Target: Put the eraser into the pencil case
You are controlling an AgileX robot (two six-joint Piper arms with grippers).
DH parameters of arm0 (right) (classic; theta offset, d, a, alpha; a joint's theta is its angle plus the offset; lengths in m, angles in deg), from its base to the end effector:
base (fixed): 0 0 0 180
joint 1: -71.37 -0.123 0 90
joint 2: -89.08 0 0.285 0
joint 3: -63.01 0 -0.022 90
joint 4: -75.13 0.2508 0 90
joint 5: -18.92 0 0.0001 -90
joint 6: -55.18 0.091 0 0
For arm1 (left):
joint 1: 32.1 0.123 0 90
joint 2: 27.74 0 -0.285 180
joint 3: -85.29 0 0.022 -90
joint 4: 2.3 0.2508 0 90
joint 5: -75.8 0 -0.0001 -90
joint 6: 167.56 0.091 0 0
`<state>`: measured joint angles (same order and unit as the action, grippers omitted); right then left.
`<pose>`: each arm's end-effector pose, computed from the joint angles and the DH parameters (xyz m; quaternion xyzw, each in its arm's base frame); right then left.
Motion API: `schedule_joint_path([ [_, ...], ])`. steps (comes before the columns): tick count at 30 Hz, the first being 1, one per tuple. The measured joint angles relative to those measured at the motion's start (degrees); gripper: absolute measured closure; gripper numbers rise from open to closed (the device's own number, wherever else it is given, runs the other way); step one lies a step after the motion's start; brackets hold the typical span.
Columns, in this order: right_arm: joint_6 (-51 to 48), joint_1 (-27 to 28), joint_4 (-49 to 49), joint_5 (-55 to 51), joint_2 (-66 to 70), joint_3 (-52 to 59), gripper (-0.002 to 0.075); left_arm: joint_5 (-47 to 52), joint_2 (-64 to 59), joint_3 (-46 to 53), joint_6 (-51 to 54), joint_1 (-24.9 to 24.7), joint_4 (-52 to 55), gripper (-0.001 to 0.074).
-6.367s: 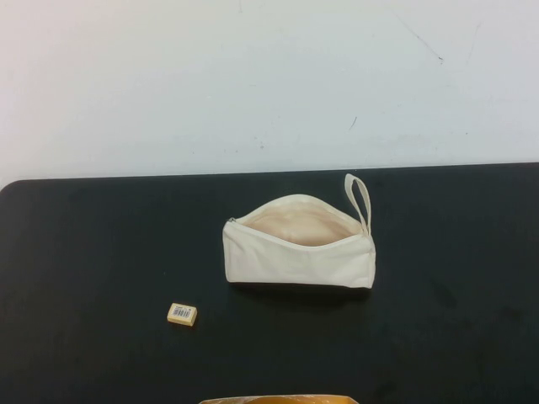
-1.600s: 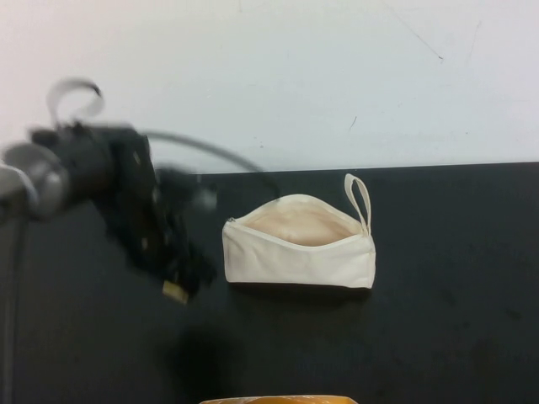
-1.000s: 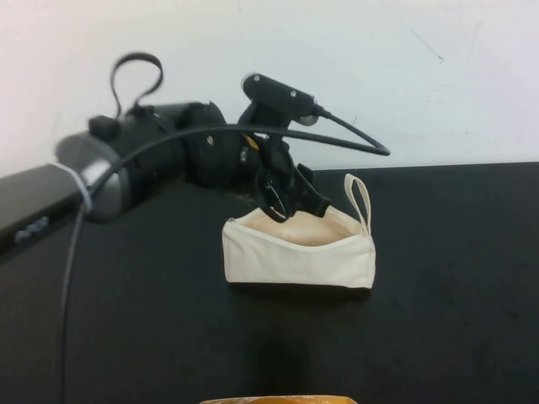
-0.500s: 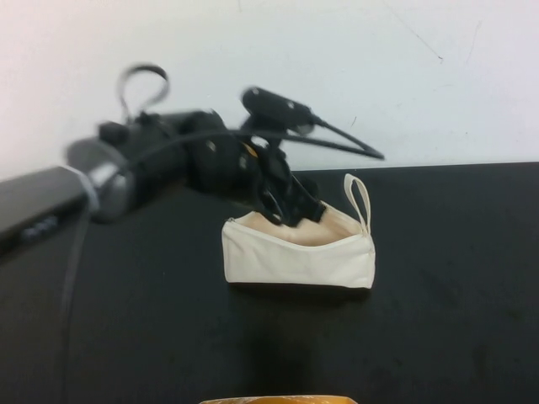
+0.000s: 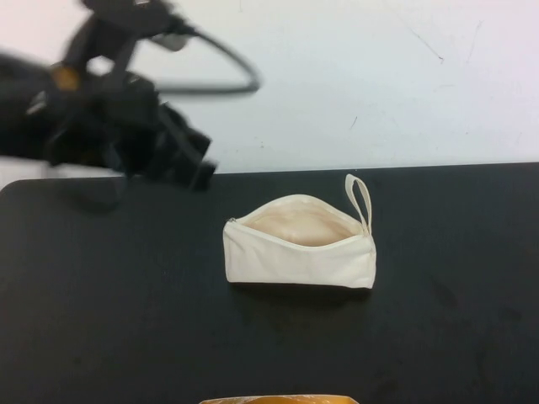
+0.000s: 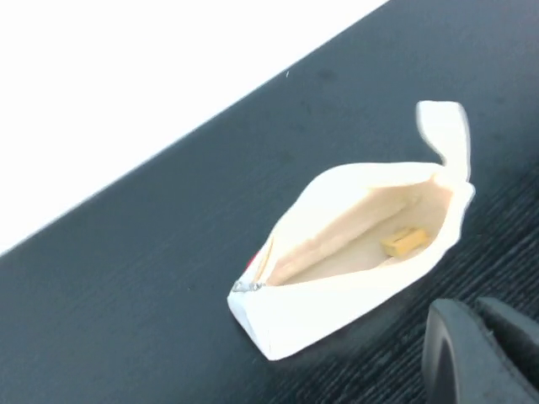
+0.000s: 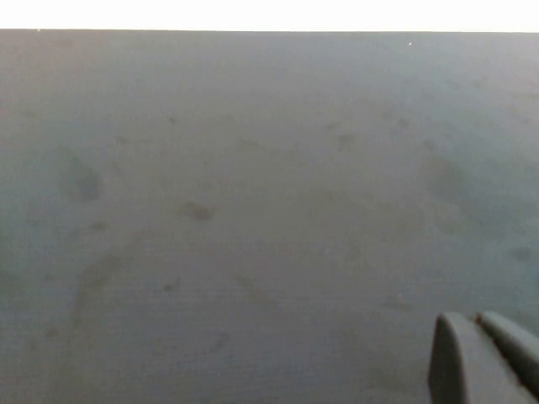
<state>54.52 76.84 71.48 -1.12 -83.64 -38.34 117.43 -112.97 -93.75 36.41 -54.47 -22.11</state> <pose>0.0529 -0.0071 0.1738 0.0162 0.7981 -0.0589 0.5994 0.2665 -0.1319 0.3933 0.2881 0.8390 -0.1531 0.4354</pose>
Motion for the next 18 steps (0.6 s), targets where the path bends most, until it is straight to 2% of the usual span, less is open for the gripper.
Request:
schedule_joint_path([
  [8, 0.00, 0.00, 0.00, 0.00, 0.00, 0.00, 0.0727, -9.09, 17.78, 17.52, -1.64, 0.00, -0.44, 0.0734],
  [13, 0.00, 0.00, 0.00, 0.00, 0.00, 0.00, 0.0727, -5.40, 23.51, 25.07, -3.68, 0.00, -0.58, 0.0734],
  [18, 0.00, 0.00, 0.00, 0.00, 0.00, 0.00, 0.0727, -2.31, 26.48, 26.40, -4.88, 0.31, 2.84, 0.0734],
])
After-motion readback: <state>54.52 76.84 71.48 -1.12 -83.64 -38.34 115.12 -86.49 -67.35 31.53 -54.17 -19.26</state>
